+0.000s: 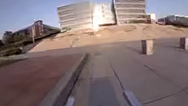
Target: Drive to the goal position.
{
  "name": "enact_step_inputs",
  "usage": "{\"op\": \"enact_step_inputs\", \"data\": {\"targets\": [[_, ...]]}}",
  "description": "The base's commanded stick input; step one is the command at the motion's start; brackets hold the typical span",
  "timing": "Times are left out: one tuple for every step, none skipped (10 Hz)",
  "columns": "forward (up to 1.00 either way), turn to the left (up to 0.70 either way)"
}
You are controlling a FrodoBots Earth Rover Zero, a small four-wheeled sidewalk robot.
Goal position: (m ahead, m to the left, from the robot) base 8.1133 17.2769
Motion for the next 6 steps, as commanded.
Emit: {"op": "enact_step_inputs", "data": {"targets": [[0.70,-0.14],[0.70,-0.14],[0.70,-0.14],[0.70,-0.14],[0.70,-0.14],[0.70,-0.14]]}}
